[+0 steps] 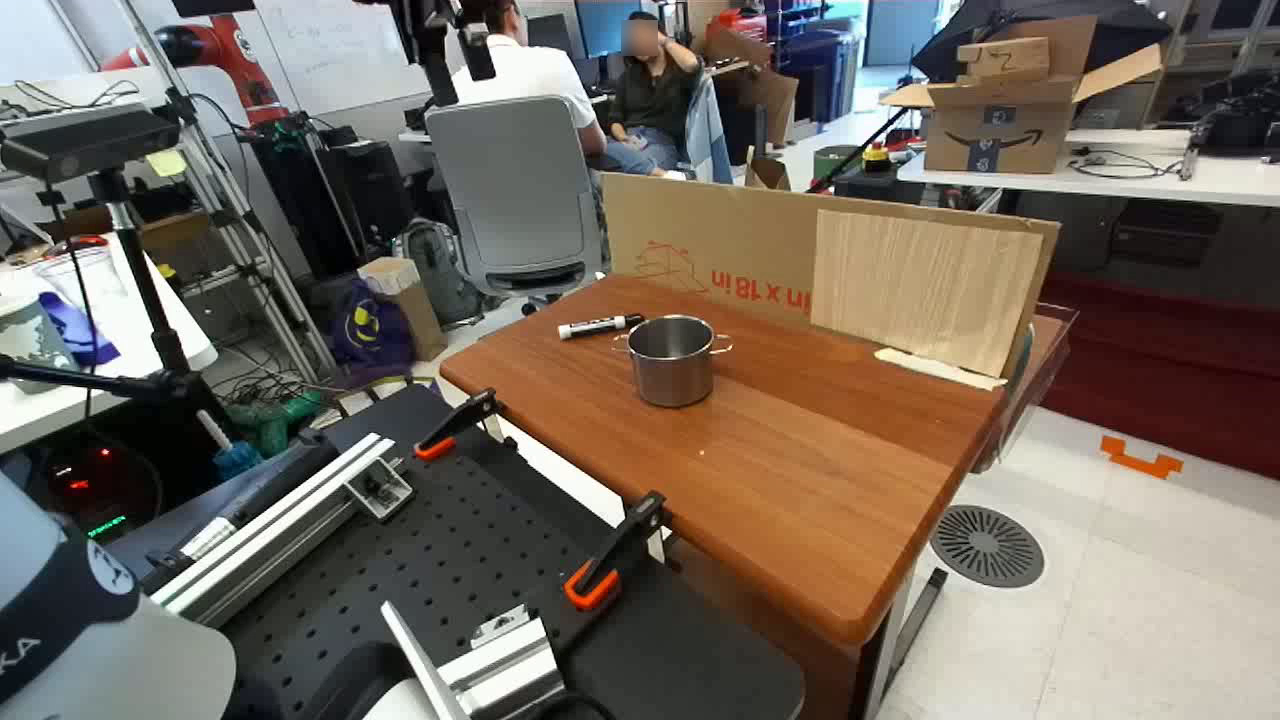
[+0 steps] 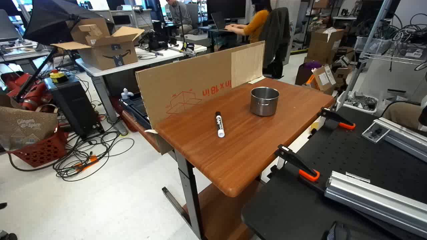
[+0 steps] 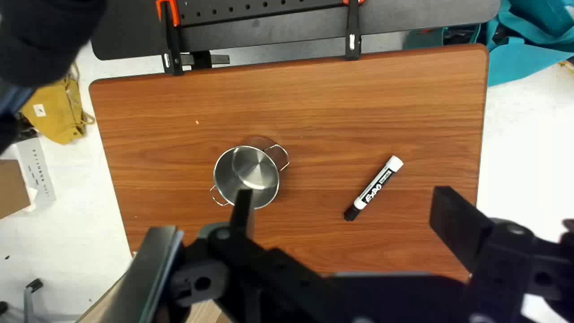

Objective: Pick up the marker and put it in the bowl

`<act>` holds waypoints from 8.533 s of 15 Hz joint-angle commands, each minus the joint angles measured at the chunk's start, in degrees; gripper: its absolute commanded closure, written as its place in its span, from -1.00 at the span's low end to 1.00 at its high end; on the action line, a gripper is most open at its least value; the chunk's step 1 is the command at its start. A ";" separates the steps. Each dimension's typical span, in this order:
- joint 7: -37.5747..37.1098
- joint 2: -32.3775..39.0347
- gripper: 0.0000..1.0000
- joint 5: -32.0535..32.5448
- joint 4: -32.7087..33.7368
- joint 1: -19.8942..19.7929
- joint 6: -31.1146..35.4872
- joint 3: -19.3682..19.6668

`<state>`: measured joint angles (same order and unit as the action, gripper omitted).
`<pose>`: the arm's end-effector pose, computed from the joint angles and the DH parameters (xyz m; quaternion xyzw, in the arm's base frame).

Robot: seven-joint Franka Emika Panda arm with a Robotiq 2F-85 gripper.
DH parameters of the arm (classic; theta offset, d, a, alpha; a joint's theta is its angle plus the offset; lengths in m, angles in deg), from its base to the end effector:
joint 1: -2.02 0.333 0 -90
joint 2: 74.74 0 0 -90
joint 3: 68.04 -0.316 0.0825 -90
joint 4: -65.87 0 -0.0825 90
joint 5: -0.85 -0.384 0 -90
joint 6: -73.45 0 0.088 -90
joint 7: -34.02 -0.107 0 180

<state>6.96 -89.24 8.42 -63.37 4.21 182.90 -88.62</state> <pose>0.4292 0.1761 0.4529 0.9928 -0.0195 -0.0062 0.1181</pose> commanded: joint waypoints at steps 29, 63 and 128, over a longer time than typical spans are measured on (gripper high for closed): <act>-4.08 1.59 -1.00 -1.68 0.27 2.51 3.82 3.14; -22.34 42.53 -1.00 -4.98 14.14 10.32 31.59 16.81; -89.43 20.27 0.90 39.41 -6.04 10.77 21.15 20.77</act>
<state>-80.84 -67.34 47.19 -68.64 17.46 206.58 -65.50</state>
